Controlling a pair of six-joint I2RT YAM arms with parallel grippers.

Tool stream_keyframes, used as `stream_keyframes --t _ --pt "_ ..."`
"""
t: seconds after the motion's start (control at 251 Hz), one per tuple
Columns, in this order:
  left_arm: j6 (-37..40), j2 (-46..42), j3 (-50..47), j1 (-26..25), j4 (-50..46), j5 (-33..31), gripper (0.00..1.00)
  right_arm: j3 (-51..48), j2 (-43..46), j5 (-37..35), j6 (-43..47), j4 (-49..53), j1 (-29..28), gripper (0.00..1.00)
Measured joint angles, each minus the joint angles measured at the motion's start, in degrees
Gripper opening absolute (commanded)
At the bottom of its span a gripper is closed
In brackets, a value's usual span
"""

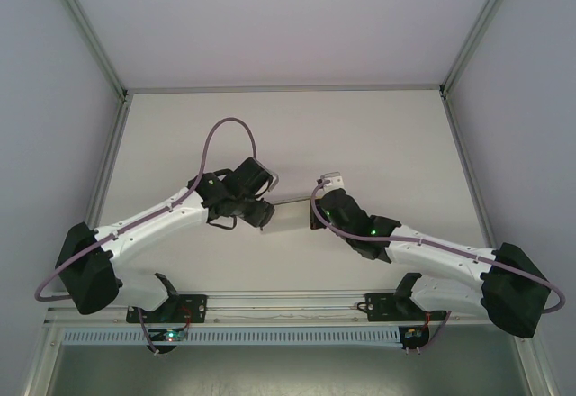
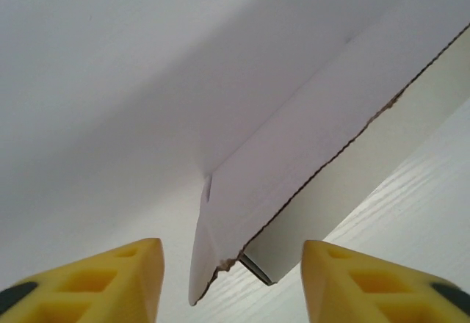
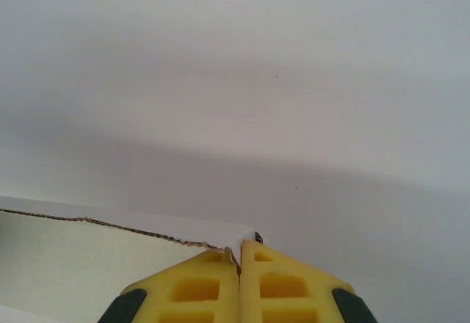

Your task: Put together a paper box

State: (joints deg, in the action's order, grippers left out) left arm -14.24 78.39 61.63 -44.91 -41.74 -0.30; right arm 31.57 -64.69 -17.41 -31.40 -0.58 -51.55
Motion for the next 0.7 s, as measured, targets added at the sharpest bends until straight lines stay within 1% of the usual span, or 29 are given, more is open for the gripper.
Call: stream_keyframes --t 0.028,0.084,0.136,0.239,0.315,0.387,0.447,0.491,0.519,0.698 --pt "-0.5 0.04 0.0 0.0 0.22 -0.26 0.38 0.13 -0.09 -0.07 0.0 0.15 -0.11 0.0" --pt "-1.4 0.28 0.0 0.0 0.39 -0.72 0.36 0.33 -0.2 -0.37 0.0 0.52 -0.46 0.0" --pt "-1.75 0.74 0.0 0.0 0.39 -1.29 0.3 0.37 -0.24 -0.7 0.0 0.61 -0.66 0.0" --pt "-2.86 1.55 0.0 -0.02 0.37 -2.14 0.27 0.46 -0.22 -1.18 0.0 0.98 -0.85 0.0" --pt "-3.61 1.6 0.0 0.0 0.37 -2.43 0.21 0.55 -0.22 -1.38 0.0 1.2 -1.09 0.0" --pt "-4.44 1.6 0.0 -0.02 0.37 -2.56 0.12 0.59 -0.24 -1.68 0.0 1.36 -1.33 0.0" --pt "-5.03 1.6 0.0 -0.04 0.35 -2.82 0.07 0.72 -0.33 -2.19 0.0 1.62 -1.62 0.0" --pt "-5.51 1.6 0.0 -0.02 0.24 -3.06 0.01 0.94 -0.52 -2.73 0.0 1.81 -2.01 0.0" --pt "-5.84 1.6 0.0 -0.02 0.17 -3.21 0.0 1.16 -0.79 -3.19 0.0 2.03 -2.29 0.0" --pt "-7.96 2.91 1.55 -0.02 -1.4 -3.69 0.0 2.95 -2.58 -7.1 -0.15 4.24 -4.26 0.0"
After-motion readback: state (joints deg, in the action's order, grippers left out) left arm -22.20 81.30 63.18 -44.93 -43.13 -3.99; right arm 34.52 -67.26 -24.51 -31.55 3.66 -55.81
